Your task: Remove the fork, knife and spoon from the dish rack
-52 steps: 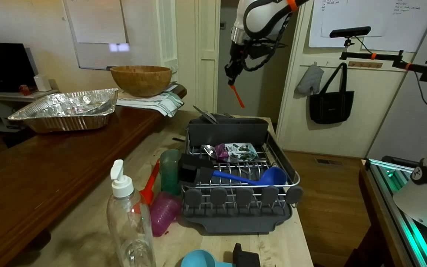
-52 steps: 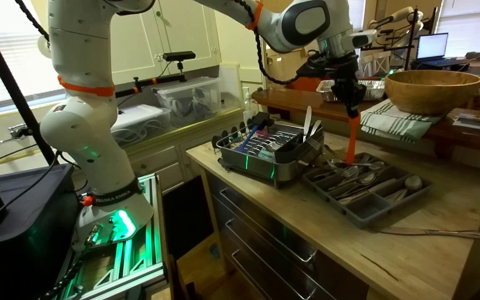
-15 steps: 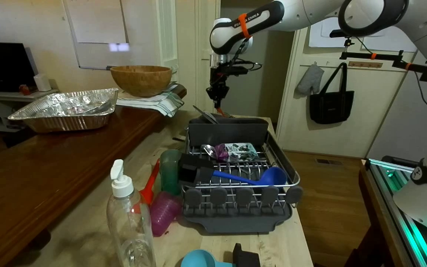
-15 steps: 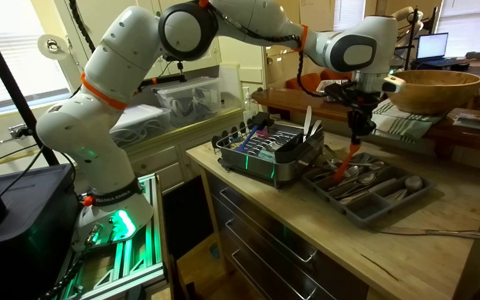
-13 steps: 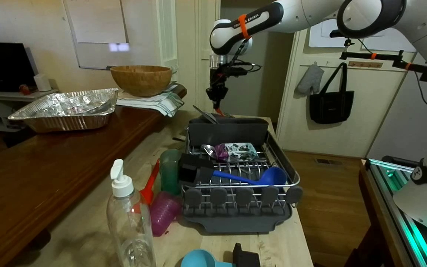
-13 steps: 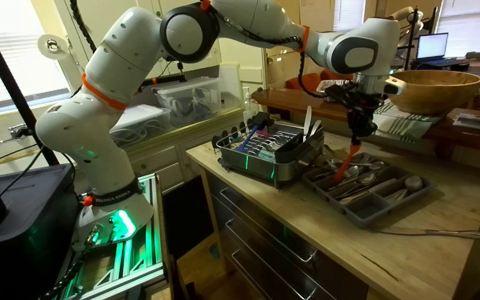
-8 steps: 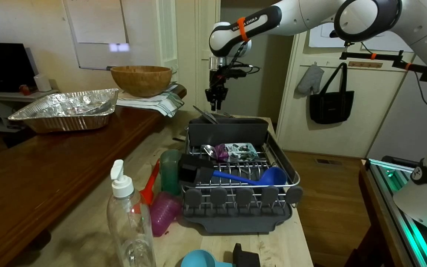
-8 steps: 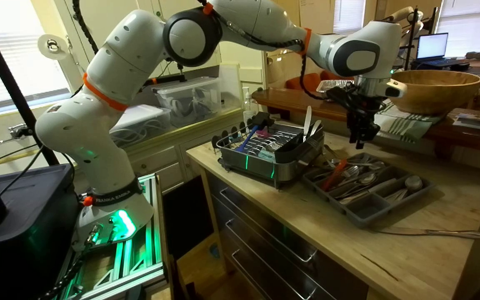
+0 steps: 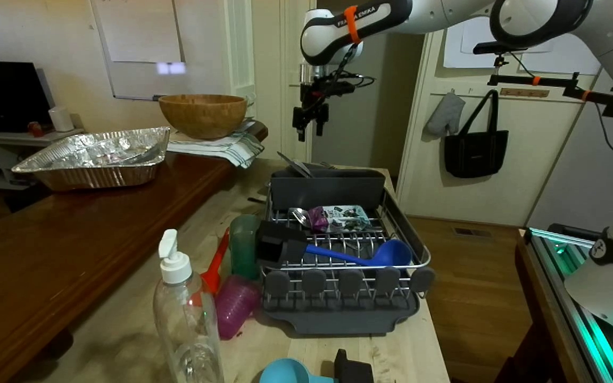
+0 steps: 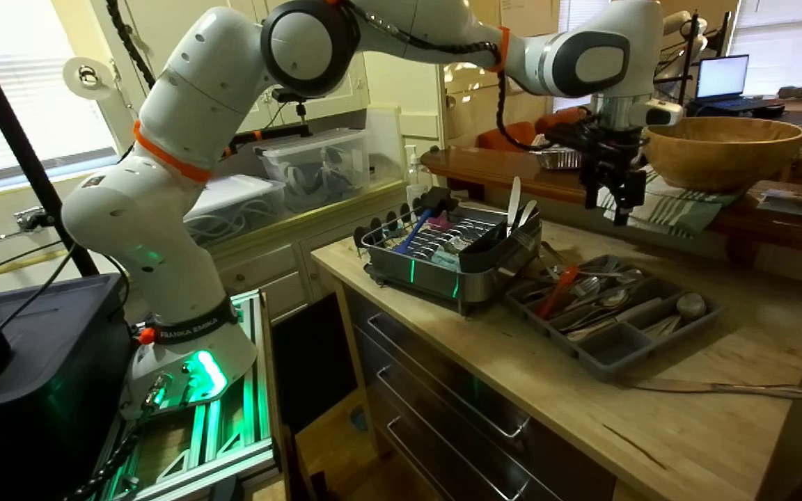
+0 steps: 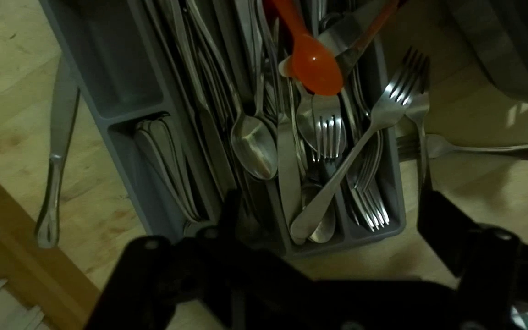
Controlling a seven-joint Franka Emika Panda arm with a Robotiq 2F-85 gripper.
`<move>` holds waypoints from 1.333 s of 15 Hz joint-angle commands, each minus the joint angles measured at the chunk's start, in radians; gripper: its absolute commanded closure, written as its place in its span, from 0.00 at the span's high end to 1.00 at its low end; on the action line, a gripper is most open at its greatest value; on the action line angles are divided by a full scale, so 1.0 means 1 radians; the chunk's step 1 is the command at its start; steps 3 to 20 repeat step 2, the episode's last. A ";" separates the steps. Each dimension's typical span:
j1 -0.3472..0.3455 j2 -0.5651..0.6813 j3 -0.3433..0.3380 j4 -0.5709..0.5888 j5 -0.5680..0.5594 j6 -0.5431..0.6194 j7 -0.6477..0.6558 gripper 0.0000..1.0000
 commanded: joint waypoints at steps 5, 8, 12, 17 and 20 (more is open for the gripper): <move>0.009 -0.043 -0.005 -0.021 -0.017 -0.003 -0.001 1.00; 0.009 -0.043 -0.005 -0.021 -0.017 -0.003 -0.001 1.00; 0.009 -0.043 -0.005 -0.021 -0.017 -0.003 -0.001 1.00; 0.009 -0.043 -0.005 -0.021 -0.017 -0.003 -0.001 1.00; 0.009 -0.043 -0.005 -0.021 -0.017 -0.003 -0.001 1.00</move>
